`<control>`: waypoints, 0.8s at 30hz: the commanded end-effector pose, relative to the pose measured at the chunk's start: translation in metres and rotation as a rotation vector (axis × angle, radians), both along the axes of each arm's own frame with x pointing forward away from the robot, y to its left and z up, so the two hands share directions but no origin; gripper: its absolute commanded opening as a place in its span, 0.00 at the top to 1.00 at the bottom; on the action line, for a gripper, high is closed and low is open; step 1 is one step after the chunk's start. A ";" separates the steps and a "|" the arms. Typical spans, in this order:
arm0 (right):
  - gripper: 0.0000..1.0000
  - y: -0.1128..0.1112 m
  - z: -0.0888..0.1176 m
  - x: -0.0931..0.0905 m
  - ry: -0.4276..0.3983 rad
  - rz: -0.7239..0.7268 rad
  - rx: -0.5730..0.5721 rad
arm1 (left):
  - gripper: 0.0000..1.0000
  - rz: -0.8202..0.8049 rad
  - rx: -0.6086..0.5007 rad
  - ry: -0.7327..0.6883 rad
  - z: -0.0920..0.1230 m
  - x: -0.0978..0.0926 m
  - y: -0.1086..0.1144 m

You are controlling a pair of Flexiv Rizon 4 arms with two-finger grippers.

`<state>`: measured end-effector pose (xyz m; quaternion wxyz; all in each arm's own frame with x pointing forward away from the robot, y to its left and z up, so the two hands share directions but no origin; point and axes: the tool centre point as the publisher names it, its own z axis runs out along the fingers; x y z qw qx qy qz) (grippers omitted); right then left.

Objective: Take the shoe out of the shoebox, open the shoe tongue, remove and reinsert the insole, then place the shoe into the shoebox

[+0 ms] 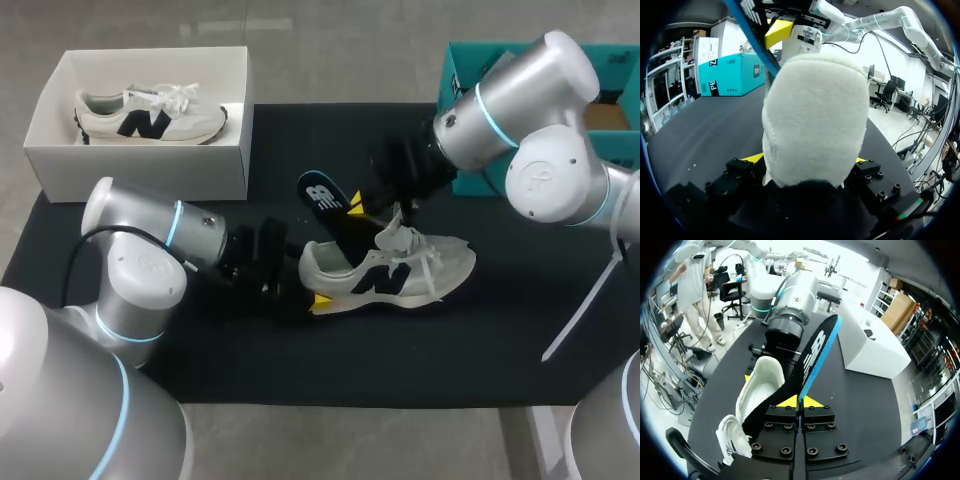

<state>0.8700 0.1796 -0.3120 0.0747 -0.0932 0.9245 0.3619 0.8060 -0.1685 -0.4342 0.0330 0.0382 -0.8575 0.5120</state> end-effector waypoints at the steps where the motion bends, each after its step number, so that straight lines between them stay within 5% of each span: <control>1: 1.00 -0.001 0.018 -0.003 -0.022 -0.016 0.028 | 1.00 0.001 0.001 -0.001 -0.003 -0.001 -0.001; 18: 1.00 -0.014 0.115 -0.010 -0.106 -0.007 0.208 | 1.00 0.001 0.001 -0.001 -0.003 -0.001 -0.001; 24: 1.00 -0.014 0.115 -0.010 -0.106 -0.007 0.208 | 1.00 0.001 0.001 -0.001 -0.003 -0.001 -0.001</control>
